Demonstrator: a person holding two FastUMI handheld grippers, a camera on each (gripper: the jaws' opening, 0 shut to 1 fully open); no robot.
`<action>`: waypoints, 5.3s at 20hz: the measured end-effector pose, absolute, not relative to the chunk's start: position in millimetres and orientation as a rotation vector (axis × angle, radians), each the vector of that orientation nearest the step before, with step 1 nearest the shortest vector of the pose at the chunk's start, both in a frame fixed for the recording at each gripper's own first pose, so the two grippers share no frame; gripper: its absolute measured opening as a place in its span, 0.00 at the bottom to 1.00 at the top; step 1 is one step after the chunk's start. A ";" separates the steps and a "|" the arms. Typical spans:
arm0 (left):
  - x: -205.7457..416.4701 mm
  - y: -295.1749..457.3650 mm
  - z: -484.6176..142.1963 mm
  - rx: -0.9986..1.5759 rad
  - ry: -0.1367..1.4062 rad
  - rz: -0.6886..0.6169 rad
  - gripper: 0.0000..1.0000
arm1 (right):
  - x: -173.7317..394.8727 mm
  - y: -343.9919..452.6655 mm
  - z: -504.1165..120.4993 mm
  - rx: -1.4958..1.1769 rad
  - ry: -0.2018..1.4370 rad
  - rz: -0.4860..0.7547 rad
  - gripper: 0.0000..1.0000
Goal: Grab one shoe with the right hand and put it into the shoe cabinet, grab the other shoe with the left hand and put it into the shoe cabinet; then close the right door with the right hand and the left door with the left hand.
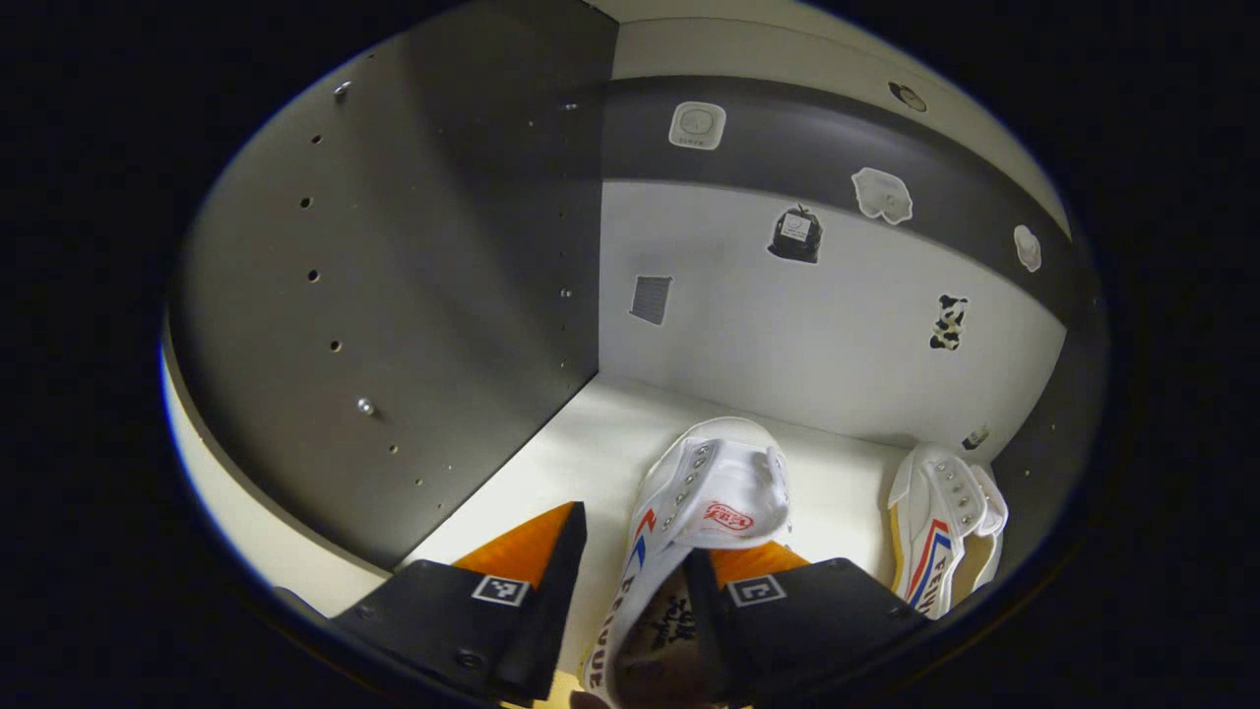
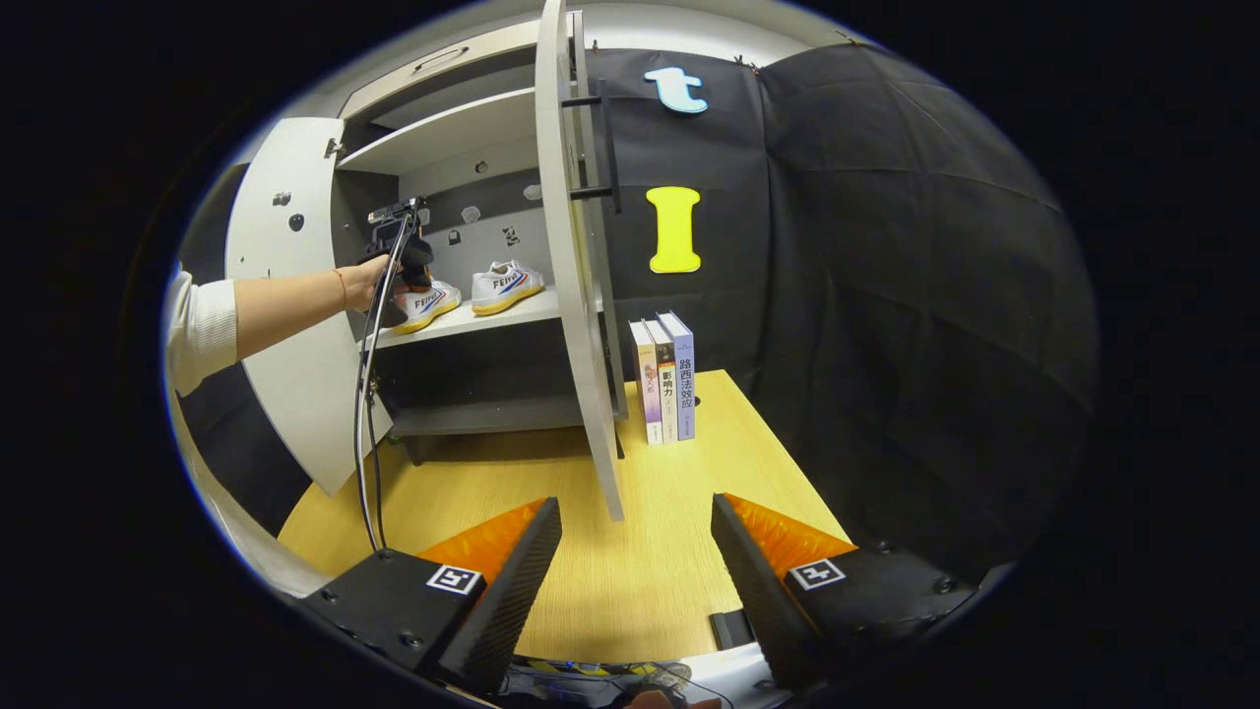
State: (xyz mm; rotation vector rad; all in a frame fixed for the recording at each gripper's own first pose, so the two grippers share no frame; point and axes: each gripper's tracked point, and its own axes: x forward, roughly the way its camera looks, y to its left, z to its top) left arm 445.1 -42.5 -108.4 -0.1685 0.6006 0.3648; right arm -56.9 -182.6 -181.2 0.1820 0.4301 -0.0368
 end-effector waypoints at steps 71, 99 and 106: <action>37.8 -36.2 22.7 -0.087 0.207 -0.025 0.95 | 98.2 -78.6 34.2 0.148 0.058 0.157 0.98; 108.0 154.9 19.6 -0.023 0.151 0.203 0.95 | 43.6 -113.9 26.4 0.128 0.062 -0.015 0.98; 111.2 152.1 23.5 0.020 0.137 0.238 0.95 | 40.1 -128.4 19.0 0.152 0.075 -0.046 0.98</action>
